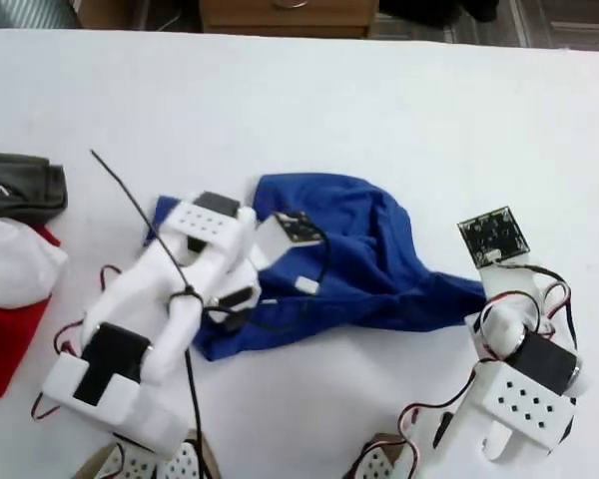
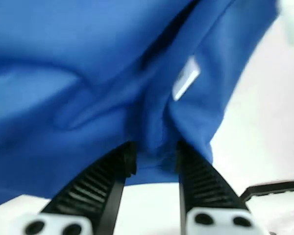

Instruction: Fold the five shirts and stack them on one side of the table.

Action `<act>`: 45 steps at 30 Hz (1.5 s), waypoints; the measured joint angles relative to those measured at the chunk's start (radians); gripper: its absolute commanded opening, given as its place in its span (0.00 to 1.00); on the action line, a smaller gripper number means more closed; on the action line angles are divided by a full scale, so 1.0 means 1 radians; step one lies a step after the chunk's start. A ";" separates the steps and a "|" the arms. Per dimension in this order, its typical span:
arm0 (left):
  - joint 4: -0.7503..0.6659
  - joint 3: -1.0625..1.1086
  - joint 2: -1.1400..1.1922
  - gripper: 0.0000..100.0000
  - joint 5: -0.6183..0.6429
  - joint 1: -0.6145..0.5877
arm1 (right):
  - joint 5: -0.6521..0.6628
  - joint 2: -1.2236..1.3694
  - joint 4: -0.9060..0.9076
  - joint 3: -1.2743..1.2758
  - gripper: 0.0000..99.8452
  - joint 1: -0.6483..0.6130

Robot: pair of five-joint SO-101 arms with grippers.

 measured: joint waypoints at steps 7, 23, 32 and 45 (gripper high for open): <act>0.000 0.000 0.006 0.15 0.095 0.095 | -0.034 0.000 0.000 0.000 0.02 -0.014; -0.014 0.078 0.006 0.03 0.097 0.094 | -0.046 0.000 0.002 0.000 0.02 -0.014; 0.163 -0.126 0.006 0.03 0.107 0.094 | -0.097 0.000 -0.009 0.000 0.02 -0.014; 0.382 -0.430 -0.077 0.03 0.092 -0.071 | -0.341 0.028 -0.107 -0.212 0.02 -0.232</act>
